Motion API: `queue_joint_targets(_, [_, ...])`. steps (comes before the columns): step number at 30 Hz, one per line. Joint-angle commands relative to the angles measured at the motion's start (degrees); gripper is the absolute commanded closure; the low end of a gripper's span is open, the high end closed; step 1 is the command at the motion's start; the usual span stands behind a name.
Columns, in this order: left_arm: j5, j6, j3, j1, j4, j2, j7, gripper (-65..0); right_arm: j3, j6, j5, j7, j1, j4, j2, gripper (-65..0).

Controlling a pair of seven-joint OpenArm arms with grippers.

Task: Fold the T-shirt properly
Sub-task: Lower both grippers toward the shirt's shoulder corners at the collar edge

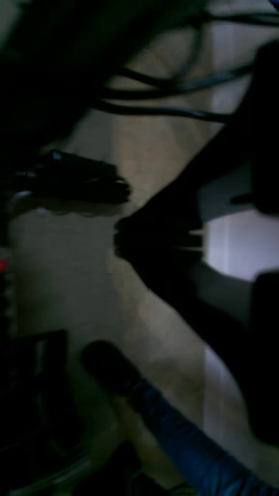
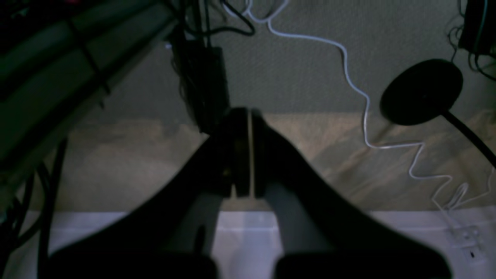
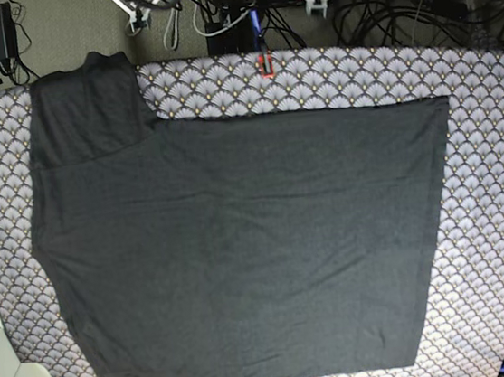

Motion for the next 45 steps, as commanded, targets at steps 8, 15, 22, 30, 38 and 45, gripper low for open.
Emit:
queue_joint_targets(8, [0.10,-0.23,-0.08,0.54,-0.14,-0.06,0.48,-0.3,-0.01,0.45,0.23,-0.14,-1.39,0.16,0.27,0.0])
queue_joint_targets(15, [0.10,-0.23,0.01,1.07,-0.05,-1.02,0.13,-0.3,-0.10,0.54,0.23,0.21,-2.54,0.16,1.77,0.0])
queue_joint_targets(22, [0.10,-0.23,0.01,9.77,14.36,-3.92,0.48,-0.3,-0.19,0.54,0.23,0.38,-7.20,8.34,3.96,0.0])
queue_joint_targets(30, [0.10,-0.41,0.01,18.21,33.09,-8.58,6.63,-0.3,-0.27,0.63,0.23,-0.14,-23.02,32.51,5.02,0.0])
queue_joint_targets(38, [0.10,-0.41,0.01,33.51,58.50,-9.38,6.72,-0.3,-0.01,0.63,0.23,-0.14,-33.39,48.78,6.25,0.0])
queue_joint_targets(45, [0.10,-0.32,-0.08,42.74,69.57,-9.46,6.63,-0.3,7.46,0.63,0.32,-0.23,-45.26,71.55,7.66,0.0])
